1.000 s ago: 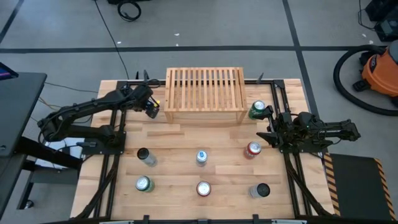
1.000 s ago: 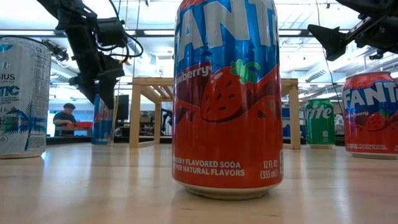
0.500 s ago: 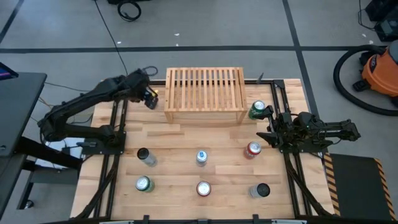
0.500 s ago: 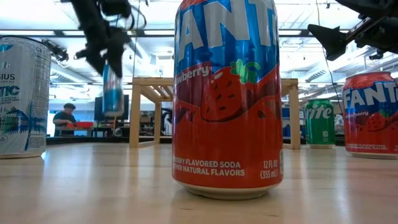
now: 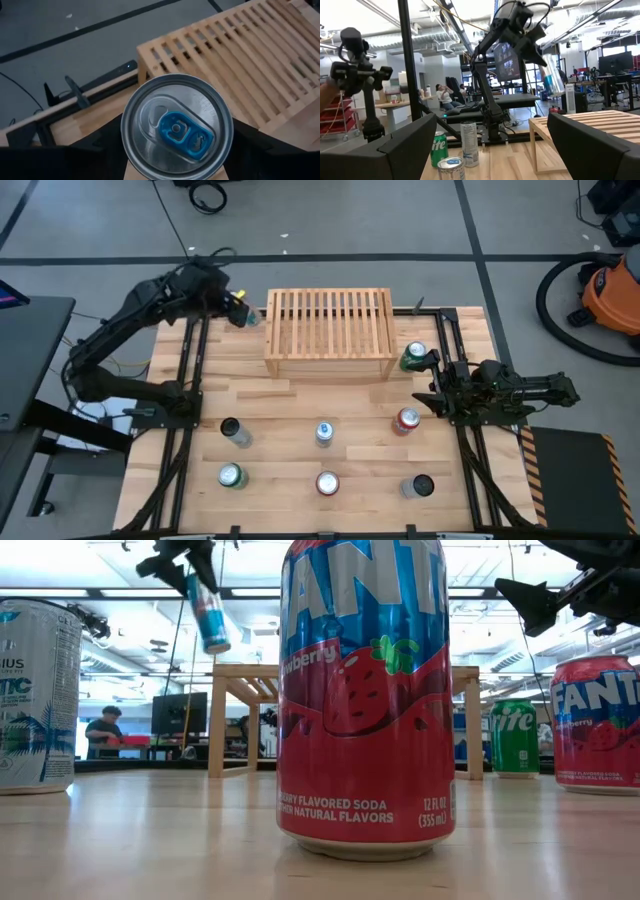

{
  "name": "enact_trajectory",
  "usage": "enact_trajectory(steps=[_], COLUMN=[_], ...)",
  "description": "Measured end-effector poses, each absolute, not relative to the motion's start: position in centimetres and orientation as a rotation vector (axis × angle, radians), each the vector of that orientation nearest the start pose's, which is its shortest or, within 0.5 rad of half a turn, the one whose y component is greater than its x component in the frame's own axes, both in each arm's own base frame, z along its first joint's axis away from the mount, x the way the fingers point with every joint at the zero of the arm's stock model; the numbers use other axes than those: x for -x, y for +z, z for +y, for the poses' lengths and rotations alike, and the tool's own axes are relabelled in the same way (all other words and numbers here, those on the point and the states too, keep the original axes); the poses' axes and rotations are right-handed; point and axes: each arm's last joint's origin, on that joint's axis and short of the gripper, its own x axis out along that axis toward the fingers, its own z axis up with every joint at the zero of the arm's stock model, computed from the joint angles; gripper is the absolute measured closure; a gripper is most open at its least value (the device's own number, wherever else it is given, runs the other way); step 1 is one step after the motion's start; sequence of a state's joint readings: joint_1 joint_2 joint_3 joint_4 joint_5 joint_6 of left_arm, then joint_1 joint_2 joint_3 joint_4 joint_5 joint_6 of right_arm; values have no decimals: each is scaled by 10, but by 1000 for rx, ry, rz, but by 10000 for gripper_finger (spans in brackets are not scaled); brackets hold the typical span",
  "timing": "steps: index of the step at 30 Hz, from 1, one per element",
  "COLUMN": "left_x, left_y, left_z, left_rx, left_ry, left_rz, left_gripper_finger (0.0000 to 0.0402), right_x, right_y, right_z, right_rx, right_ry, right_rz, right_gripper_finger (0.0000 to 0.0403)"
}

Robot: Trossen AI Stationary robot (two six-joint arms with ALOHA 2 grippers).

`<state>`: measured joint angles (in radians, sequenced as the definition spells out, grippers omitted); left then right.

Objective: Place canned beverage on shelf
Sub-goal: Put the top blue soda can on the shelf

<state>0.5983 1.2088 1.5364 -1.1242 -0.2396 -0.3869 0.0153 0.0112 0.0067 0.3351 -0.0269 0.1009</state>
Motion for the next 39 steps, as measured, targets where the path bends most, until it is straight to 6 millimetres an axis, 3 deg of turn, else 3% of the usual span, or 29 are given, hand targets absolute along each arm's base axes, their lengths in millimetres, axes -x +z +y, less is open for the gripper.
enact_trajectory(steps=[7,13,21,27,39], left_x=[-200,-235,-271,-280,-287], left_y=[436,441,426,408,397], left_z=[145,168,193,207,216], left_rx=[458,425,378,385,417], left_ry=[929,914,888,894,869], left_rz=[677,741,826,920,938], left_gripper_finger=[150,150,150,150,150], right_x=[-93,-93,-93,-93,-93], right_y=[197,197,197,197,197], right_z=[2,2,2,2,2], right_rx=[-100,-100,-100,-100,-100], right_ry=[50,50,50,50,50], right_rz=[-329,-329,-328,-328,-328], right_gripper_finger=[11,11,11,11,11])
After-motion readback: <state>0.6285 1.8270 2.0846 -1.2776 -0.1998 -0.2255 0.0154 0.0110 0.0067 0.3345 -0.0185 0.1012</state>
